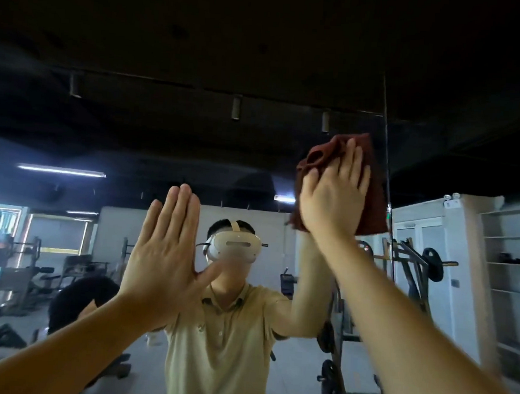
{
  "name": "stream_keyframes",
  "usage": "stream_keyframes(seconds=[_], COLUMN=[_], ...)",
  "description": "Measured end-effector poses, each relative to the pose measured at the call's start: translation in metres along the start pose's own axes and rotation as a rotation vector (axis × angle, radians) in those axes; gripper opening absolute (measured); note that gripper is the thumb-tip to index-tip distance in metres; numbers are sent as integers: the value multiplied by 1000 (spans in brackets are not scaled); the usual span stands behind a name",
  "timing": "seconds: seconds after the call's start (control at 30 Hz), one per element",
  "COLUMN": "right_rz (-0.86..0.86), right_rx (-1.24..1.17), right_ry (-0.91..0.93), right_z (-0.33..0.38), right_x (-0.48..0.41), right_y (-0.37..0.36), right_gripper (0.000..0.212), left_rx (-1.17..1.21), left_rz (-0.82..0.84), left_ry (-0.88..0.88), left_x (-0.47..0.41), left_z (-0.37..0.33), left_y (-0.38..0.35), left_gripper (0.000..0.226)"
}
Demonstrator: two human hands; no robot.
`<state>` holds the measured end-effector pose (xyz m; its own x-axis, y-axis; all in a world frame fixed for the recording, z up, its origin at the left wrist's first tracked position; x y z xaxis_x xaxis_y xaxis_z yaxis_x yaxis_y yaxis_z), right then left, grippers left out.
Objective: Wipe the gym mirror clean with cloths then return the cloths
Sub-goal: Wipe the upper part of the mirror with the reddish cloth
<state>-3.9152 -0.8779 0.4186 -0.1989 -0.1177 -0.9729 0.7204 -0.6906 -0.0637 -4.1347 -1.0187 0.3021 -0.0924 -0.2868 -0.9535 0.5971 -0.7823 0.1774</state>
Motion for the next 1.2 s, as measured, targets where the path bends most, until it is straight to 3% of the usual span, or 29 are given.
stream_keyframes(seconds=[0.07,0.2,0.27,0.33,0.47,0.53,0.6,0.67,0.73,0.8,0.83,0.9,1.0,1.07,1.13,1.2], right_rz=[-32,230,264,239,93,-20,-72,-21,144,275,299,306,138,57,17,-7], right_rx=[-46,-91,-54,-5,35,30,7,-64,-97,-76,-59,31,114,59,13,-34], right_ry=[27,649,757,640,228,-38,-172,0,380,747,843,748,156,-88,-93,48], right_z=[43,100,68,17,-74,-77,-39,24,73,67,47,-8,-78,-60,-3,64], right_x=[38,135,130,101,56,54,62,81,111,123,116,81,21,8,8,23], right_y=[-10,-30,-26,-17,9,14,11,-5,-20,-21,-17,-7,12,8,-2,-17], right_gripper=[67,68,68,65,61,59,57,57,60,61,62,64,65,69,68,64], left_rx=[23,87,86,77,87,97,111,148,207,246,240,174,104,96,95,104], left_rz=[-23,-47,-55,-50,-50,-58,-59,-64,-64,-55,-43,-17,33,61,29,-67], left_ry=[-5,-42,-50,-47,-43,-45,-53,-57,-56,-53,-53,-51,-79,-128,-198,-223], left_x=[1,4,5,4,3,3,4,4,3,5,5,5,5,5,5,8], left_z=[1,4,4,4,5,5,4,5,7,8,7,5,9,21,33,52], left_y=[0,0,1,0,1,2,2,3,4,6,6,7,6,8,14,19], left_gripper=[99,89,90,91,92,93,94,91,88,85,85,86,91,89,82,75])
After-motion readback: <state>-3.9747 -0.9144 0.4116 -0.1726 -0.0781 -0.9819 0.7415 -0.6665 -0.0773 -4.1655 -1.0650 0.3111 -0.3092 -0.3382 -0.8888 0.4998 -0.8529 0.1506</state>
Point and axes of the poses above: each hand's wrist, its own x-axis away from the middle knuckle, its own y-axis out of the back of the hand, z = x × y, the point moved 6 cm from there along -x, towards the middle knuckle, and after that the axes turned 5 degrees about -x, right-handed, at the moved point
